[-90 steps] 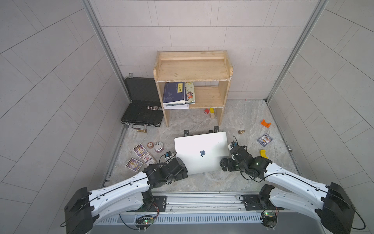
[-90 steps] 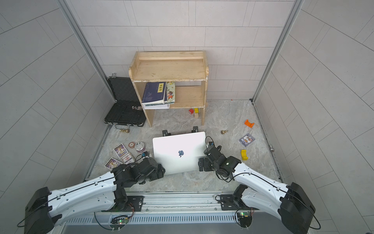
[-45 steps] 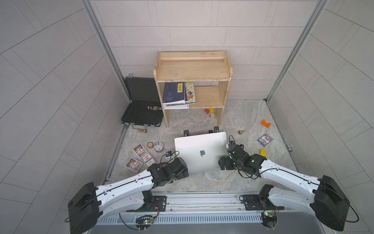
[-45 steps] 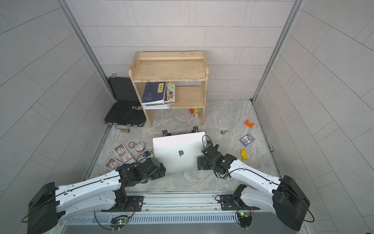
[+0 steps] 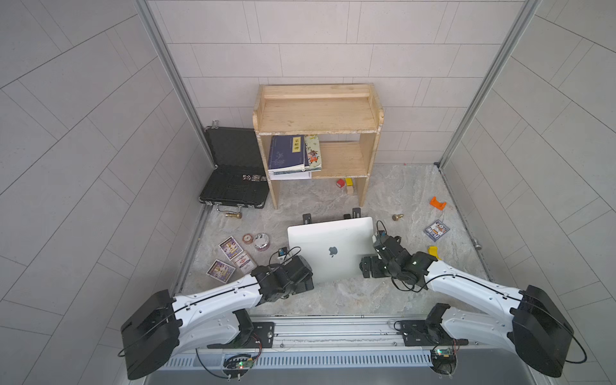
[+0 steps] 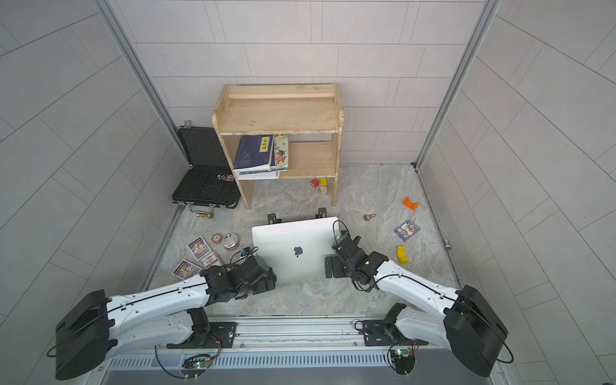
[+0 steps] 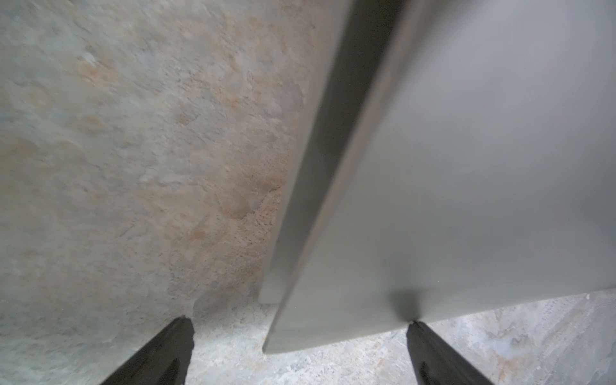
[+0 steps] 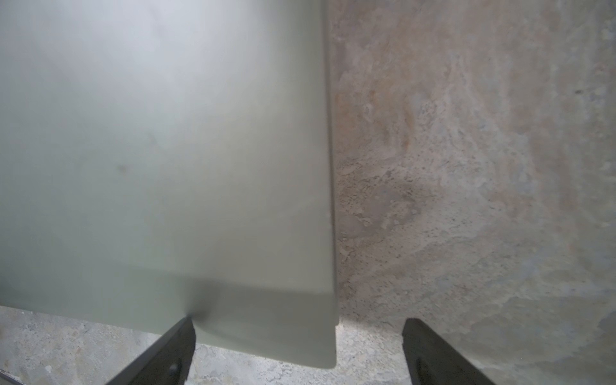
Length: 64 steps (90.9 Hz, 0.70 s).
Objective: Close the laptop lid and set it aside
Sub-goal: Close the lid of the laptop.
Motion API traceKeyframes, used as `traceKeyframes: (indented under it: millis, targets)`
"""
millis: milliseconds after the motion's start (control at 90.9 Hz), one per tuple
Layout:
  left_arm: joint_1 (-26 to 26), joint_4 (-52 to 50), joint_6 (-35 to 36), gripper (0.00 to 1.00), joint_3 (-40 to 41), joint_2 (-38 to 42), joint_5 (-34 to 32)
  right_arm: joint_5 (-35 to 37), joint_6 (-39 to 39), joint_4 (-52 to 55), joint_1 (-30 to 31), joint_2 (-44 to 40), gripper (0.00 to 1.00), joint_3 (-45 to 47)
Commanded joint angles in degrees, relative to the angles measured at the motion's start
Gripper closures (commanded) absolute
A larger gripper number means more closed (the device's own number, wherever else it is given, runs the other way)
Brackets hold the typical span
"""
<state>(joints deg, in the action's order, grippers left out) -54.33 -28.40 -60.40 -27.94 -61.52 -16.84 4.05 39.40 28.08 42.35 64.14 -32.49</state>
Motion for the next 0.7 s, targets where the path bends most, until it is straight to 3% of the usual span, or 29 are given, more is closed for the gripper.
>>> traceKeyframes:
  millis: [0, 286, 693]
  targets:
    - [0.9, -2.1, 0.7, 0.0, -1.6, 0.7, -2.5, 0.3, -0.9, -0.8, -0.4, -0.2, 0.0, -1.7]
    - [1.4, -5.4, 5.2, 0.0, -5.9, 5.7, -10.7, 1.1, -2.9, -1.2, -0.4, -3.1, 0.0, -4.8]
    - [4.4, -6.5, 13.9, 0.0, -18.5, -8.3, -13.6, 1.9, -5.2, -0.1, -1.0, 4.1, 0.0, -14.0]
